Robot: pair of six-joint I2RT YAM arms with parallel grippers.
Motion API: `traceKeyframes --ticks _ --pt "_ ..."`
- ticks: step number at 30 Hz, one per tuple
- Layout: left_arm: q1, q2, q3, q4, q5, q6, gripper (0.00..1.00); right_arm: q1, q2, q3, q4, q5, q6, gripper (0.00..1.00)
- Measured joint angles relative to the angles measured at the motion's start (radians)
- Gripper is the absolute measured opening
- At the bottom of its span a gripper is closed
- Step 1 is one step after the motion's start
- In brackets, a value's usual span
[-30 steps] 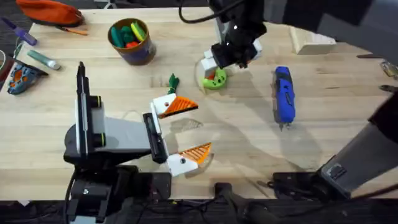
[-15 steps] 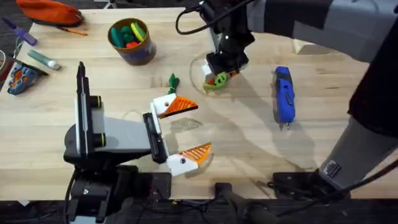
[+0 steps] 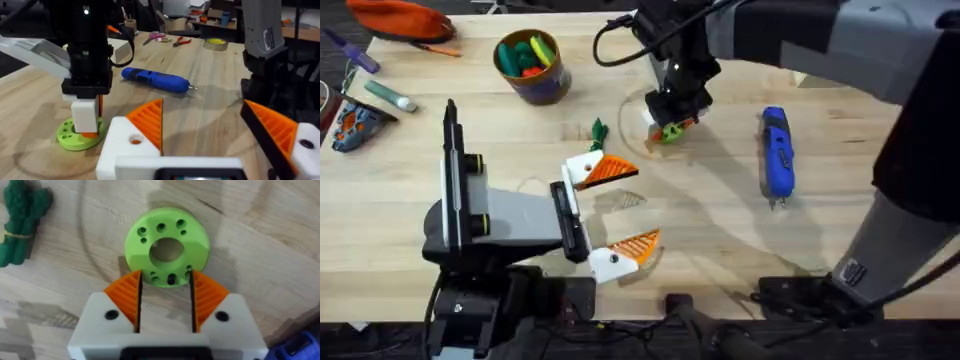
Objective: Pick up the gripper from the table and insert it into the empty holder that is missing its gripper. Then pick up a screw, insert it into the mounting hole, and use the screwdriver to tighten it. Finally, clean up the table by picking up the vegetable and placing it into the bucket.
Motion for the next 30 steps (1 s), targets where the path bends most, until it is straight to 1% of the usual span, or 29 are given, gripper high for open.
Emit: traceKeyframes --ticks 2,4,7,15,18,19,26,30 --pt "0.0 0.0 0.0 0.0 0.0 0.0 0.985 0.0 0.0 0.0 0.001 0.0 0.0 0.453" --pt "0.0 0.0 0.0 0.0 0.0 0.0 0.985 0.0 0.0 0.0 0.001 -0.001 0.0 0.434" --pt "0.0 0.0 0.0 0.0 0.0 0.0 0.985 0.0 0.0 0.0 0.001 0.0 0.0 0.36" --pt "0.0 0.0 0.0 0.0 0.0 0.0 0.985 -0.002 0.0 0.0 0.0 0.006 -0.011 0.263" --pt "0.0 0.0 0.0 0.0 0.0 0.0 0.985 -0.004 0.0 0.0 -0.001 0.012 -0.016 0.218" --pt "0.0 0.0 0.0 0.0 0.0 0.0 0.985 -0.005 0.0 0.0 0.0 0.015 -0.018 0.184" --pt "0.0 0.0 0.0 0.0 0.0 0.0 0.985 -0.005 0.0 0.0 0.001 0.015 -0.02 0.099" --pt "0.0 0.0 0.0 0.0 0.0 0.0 0.986 -0.005 0.0 0.0 0.0 0.016 -0.023 0.073"
